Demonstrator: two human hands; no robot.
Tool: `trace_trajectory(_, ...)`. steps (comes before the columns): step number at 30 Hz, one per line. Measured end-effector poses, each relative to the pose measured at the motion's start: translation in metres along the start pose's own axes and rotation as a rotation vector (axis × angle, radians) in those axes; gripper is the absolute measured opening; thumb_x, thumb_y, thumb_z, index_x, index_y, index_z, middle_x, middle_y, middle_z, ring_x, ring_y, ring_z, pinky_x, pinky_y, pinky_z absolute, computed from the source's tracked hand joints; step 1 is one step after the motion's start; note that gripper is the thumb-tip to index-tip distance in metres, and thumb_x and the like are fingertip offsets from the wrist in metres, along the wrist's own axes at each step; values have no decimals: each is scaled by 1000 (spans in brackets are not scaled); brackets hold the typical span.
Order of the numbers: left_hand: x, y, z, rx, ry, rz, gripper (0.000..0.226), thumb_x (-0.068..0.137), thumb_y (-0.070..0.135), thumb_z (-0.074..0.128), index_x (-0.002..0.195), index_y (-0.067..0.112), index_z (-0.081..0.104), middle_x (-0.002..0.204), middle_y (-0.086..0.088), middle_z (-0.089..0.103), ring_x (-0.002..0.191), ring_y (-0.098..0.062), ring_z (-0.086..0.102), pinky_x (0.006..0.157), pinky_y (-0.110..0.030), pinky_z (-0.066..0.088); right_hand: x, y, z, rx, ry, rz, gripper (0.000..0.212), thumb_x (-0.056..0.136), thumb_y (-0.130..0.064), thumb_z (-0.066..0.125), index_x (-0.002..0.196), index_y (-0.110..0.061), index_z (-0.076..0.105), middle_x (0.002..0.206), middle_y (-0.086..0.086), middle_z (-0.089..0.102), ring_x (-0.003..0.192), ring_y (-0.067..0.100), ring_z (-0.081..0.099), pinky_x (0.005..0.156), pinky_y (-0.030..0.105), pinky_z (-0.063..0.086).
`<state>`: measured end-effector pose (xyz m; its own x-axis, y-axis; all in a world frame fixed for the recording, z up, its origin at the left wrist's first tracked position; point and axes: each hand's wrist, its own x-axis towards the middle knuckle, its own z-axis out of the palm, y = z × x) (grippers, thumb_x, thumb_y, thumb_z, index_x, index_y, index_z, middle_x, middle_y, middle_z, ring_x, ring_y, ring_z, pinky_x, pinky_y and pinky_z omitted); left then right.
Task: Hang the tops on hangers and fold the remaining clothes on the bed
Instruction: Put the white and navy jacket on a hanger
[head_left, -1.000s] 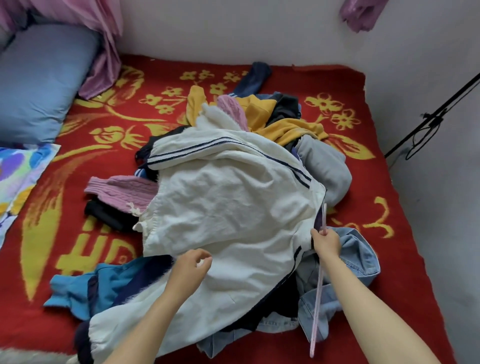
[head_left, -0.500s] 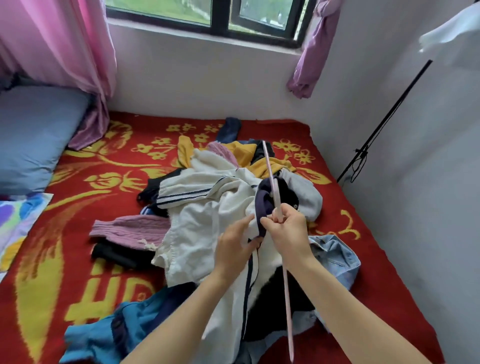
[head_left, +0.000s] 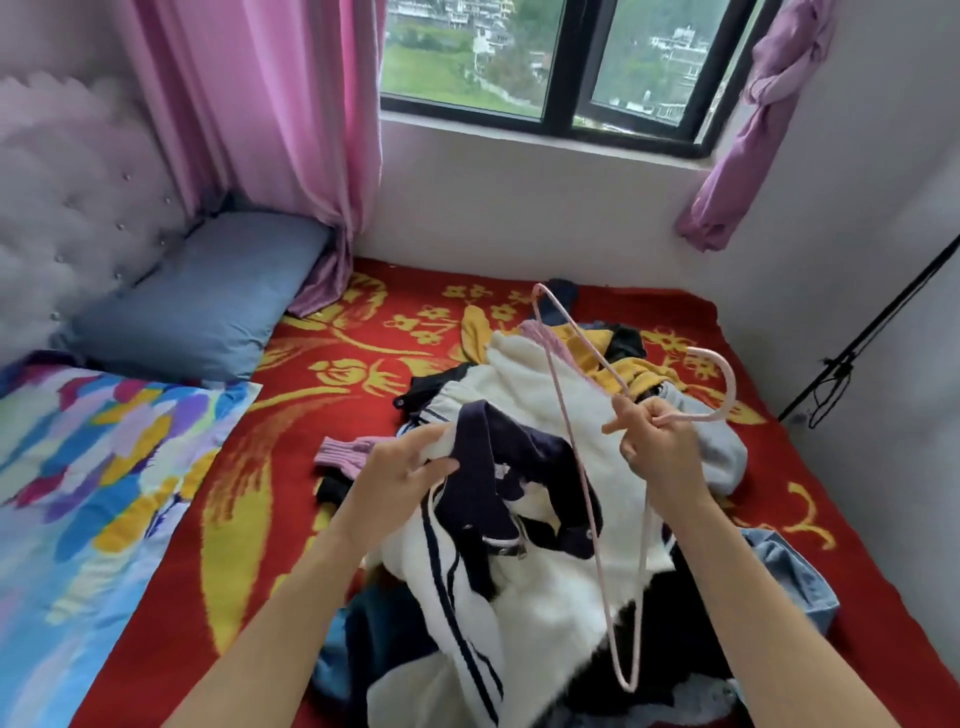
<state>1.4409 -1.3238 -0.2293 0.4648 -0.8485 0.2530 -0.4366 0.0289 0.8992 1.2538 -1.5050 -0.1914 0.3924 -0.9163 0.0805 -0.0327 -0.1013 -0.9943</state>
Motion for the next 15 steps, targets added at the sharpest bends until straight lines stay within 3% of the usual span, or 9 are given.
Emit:
trace_trajectory(2,-9,-5,-7,-54,41,-62,37,84,-1,63,113,23,64,77,19,68,68,6,59,67,-7,43,7,-10,-1,218,-74,104,25,93,-28,52,74,-12,45,51,0,59,28,4,36,30,12,21)
trace_trajectory(5,-22,-11,-14,-125,67,-135,40,84,-5,62,104,29,63,98,-10,67,81,-3,65,73,-14,50,19,-28,-13,188,-24,39,33,97,-25,47,66,-12,43,44,-4,52,28,3,33,31,10,20)
trace_trajectory(8,-28,-11,-14,-173,91,-169,38,84,-8,61,104,24,62,102,-8,68,92,-7,67,80,-13,49,20,-17,-19,-247,-14,-245,38,91,-28,59,58,-10,54,41,-10,50,37,2,44,42,9,30)
trace_trajectory(9,-29,-11,-12,-184,106,-190,36,84,-6,62,104,24,62,101,-6,69,93,-10,67,82,-16,49,18,-1,-19,-400,-49,-268,39,87,-33,63,61,-4,62,47,-1,57,45,2,50,49,11,35)
trace_trajectory(11,-28,-11,-9,-223,139,-216,34,84,-2,64,106,24,63,101,-6,70,96,-20,67,85,-31,53,13,41,-13,-604,-218,-184,43,81,-41,68,79,2,71,71,15,69,63,11,61,61,25,45)
trace_trajectory(12,-29,-11,-5,-239,142,-219,34,84,-1,64,105,25,64,101,-6,70,96,-22,67,84,-36,54,8,64,-11,-688,-305,-89,43,80,-43,66,88,-1,72,80,12,71,70,15,64,62,27,46)
trace_trajectory(13,-29,-9,-3,-247,148,-219,33,84,-1,63,105,25,64,100,-5,70,95,-22,67,83,-37,54,0,81,-7,-761,-371,1,44,80,-47,65,89,-5,72,79,5,70,68,13,61,58,24,44)
trace_trajectory(15,-29,-7,0,-273,178,-216,33,85,-3,62,104,24,64,91,-2,73,88,-18,69,76,-31,56,-16,112,-2,-833,-419,80,44,77,-54,65,69,-11,67,60,-5,55,53,9,47,49,20,28)
